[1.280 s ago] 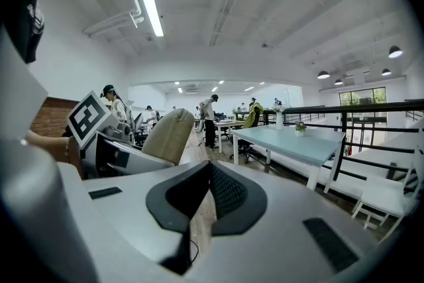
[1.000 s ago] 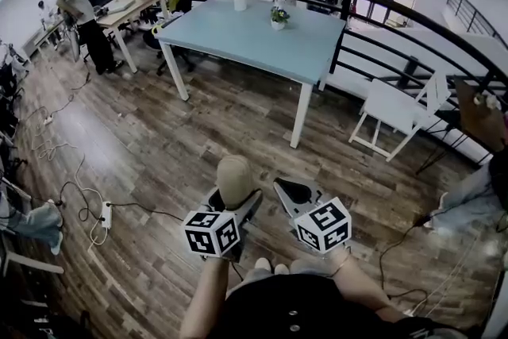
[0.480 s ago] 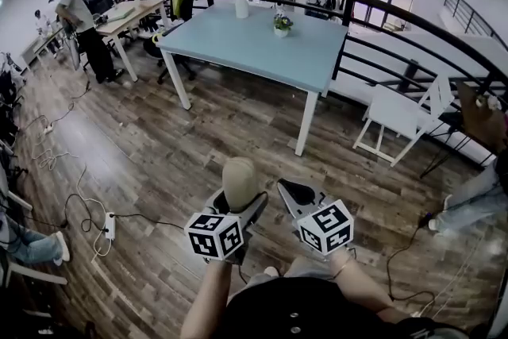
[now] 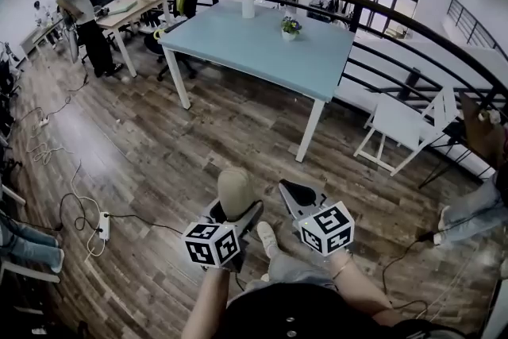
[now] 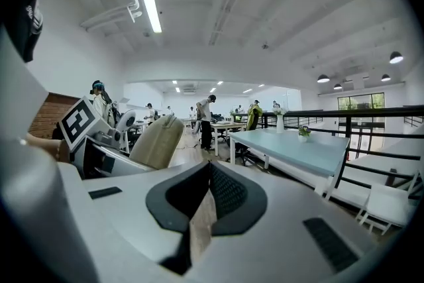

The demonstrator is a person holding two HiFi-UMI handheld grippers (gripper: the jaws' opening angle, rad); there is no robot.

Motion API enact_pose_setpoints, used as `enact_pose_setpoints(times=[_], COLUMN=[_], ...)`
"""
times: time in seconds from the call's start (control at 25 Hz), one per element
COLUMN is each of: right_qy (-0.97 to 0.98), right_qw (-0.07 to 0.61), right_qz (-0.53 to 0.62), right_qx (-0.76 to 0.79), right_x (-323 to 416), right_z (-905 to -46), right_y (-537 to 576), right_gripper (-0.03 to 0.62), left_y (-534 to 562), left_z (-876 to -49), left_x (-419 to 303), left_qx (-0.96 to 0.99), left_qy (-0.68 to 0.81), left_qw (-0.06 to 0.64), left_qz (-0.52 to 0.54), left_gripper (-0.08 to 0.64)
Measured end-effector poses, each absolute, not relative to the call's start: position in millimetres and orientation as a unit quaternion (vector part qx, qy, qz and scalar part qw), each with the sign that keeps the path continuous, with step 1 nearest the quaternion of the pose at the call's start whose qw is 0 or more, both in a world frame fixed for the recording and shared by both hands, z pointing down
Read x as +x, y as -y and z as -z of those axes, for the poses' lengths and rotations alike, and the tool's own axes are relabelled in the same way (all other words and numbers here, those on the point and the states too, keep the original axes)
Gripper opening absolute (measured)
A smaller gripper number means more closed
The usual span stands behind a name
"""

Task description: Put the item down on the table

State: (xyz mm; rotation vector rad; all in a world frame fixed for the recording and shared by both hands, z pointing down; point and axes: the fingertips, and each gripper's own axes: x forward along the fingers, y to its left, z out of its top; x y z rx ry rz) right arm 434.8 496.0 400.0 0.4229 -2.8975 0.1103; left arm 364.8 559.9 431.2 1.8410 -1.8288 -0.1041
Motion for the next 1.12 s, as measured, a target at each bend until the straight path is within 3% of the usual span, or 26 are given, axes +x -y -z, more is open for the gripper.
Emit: enact_pose_setpoints(times=[0.76, 1.12], right_qy=[0.990, 0.989], right_qw=[0.098, 0.086], right_qz=[-0.058, -0.077], right_qx=[0.079, 0.091], right_x=[286, 255], right_z=[-418, -422], right_y=[-343, -289], right_gripper=[0.008, 0.008], left_y=[-408, -355], left_z=[-435, -434], left_x=[229, 197], left_qx=[0.654, 0.660], left_qy=[0.710, 0.704], left_qw=[0.258, 0.260], left_qz=[0.025, 0.016], left_gripper=[0.394, 0.394])
